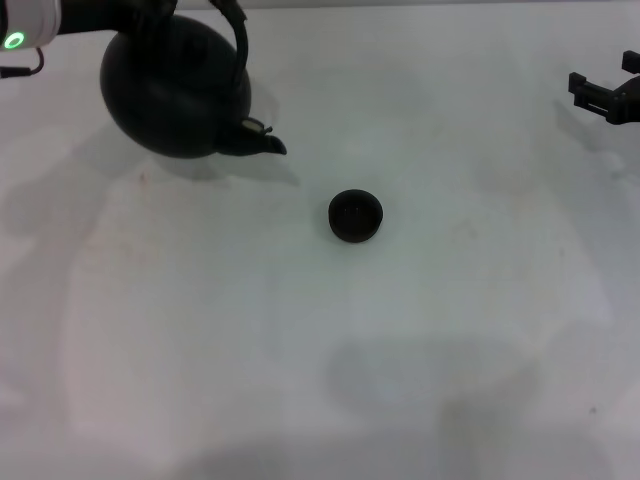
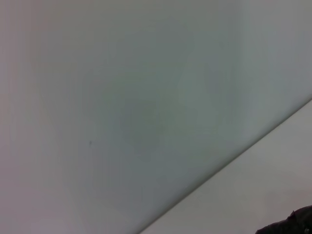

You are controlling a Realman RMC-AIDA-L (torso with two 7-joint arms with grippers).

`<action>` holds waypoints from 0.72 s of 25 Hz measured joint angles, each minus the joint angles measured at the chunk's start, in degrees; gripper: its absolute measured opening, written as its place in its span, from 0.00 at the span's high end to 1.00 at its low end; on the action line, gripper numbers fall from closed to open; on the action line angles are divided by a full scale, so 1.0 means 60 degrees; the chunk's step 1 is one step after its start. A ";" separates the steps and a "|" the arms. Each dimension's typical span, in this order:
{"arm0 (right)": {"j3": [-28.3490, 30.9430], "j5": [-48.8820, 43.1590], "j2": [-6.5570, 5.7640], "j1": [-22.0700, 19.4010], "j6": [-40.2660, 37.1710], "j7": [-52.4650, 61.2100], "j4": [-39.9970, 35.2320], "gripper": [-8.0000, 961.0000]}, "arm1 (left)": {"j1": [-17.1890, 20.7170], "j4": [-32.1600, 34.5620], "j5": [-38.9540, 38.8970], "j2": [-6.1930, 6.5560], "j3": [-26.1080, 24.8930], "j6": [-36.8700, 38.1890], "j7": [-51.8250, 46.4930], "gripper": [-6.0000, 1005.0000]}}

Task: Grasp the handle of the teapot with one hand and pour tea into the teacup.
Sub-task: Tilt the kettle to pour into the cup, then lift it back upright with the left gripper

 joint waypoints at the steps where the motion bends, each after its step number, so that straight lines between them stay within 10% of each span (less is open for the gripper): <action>1: 0.0000 0.0025 0.0001 0.0001 0.0000 -0.0004 0.0001 0.12 | -0.0064 0.0003 0.0019 -0.0001 0.0004 -0.0002 -0.0039 0.85; 18: -0.0002 0.0035 0.0000 -0.0008 0.0001 0.0021 0.0003 0.12 | -0.0308 0.0066 0.0744 -0.0020 0.0430 -0.0116 -0.0606 0.85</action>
